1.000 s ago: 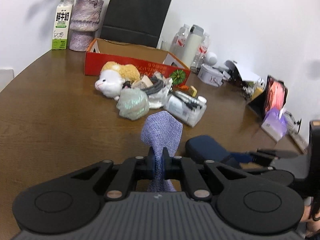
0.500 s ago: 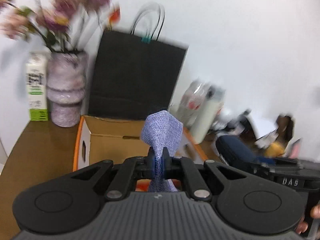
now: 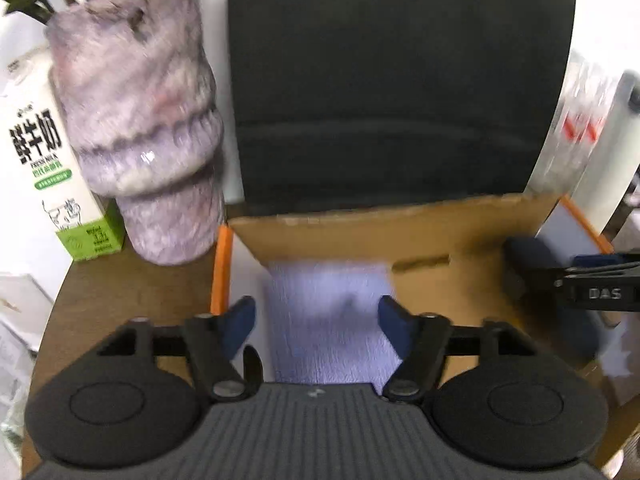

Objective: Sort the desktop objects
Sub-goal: 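Open the right tool over the box while the left tool releases the cloth bag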

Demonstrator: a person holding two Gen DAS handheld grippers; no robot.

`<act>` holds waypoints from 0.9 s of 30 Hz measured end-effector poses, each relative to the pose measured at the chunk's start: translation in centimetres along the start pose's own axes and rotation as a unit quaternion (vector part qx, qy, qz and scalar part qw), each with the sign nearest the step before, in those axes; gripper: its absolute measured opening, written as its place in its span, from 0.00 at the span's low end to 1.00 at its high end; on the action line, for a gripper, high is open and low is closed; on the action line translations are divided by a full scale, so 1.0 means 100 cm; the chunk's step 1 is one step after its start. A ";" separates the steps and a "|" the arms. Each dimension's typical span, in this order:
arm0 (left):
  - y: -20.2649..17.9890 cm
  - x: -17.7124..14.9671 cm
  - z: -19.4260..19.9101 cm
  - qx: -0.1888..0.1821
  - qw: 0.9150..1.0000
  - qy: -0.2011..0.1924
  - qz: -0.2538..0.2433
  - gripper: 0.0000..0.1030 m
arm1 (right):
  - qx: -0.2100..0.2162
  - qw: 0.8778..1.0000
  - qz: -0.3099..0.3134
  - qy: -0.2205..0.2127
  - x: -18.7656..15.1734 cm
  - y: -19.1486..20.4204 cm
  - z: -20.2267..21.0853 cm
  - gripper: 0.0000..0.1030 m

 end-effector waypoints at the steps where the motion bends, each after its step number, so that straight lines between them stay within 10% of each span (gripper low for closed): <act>1: 0.003 0.003 0.007 -0.005 1.000 -0.007 0.009 0.70 | 0.005 1.000 -0.004 -0.014 0.002 0.000 0.004 0.64; 8: 0.012 -0.004 0.104 0.024 0.996 -0.069 0.053 0.91 | 0.034 0.997 0.010 -0.072 -0.006 0.006 0.085 0.80; 12: 0.000 -0.064 0.164 -0.049 0.994 -0.067 0.076 0.96 | 0.062 0.995 0.025 -0.080 -0.060 0.017 0.142 0.80; 18: -0.030 -0.158 0.243 -0.061 0.993 -0.080 0.067 1.00 | 0.111 0.988 0.047 -0.098 -0.160 0.028 0.230 0.89; 27: -0.047 -0.290 0.282 -0.022 0.994 -0.099 0.048 1.00 | 0.061 0.984 0.073 -0.153 -0.292 0.034 0.298 0.91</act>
Point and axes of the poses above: each gripper's, at about its wrist camera, not at the fingertips, and z roughly against the way its jaws point, y to its left, x to its top, the point moved 4 cm from there along -z, roughly the way its jaws point, and after that the axes turned 8 degrees about x, right-handed, at the moved point
